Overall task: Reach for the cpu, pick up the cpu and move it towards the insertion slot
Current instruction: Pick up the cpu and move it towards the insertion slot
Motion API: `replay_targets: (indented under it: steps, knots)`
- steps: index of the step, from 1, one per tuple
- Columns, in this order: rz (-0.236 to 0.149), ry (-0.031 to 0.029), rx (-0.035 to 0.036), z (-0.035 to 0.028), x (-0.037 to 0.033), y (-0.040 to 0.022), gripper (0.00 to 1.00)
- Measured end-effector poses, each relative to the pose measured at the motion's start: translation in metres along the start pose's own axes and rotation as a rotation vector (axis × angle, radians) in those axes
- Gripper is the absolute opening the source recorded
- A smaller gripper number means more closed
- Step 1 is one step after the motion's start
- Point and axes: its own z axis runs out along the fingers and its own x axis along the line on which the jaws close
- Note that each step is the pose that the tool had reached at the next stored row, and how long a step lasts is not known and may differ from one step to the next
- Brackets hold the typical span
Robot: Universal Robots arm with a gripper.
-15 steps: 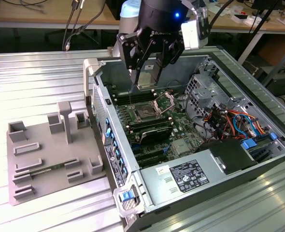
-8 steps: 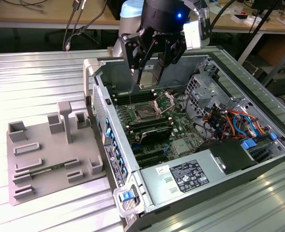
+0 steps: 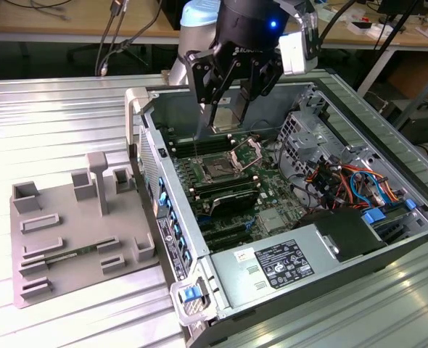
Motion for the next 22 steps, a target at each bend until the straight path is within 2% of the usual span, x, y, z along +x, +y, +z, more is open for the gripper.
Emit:
replay_targets:
  steps: [22]
  knots:
    - [0.000,-0.0001,-0.0001,0.0033,-0.0160,0.0017,0.54]
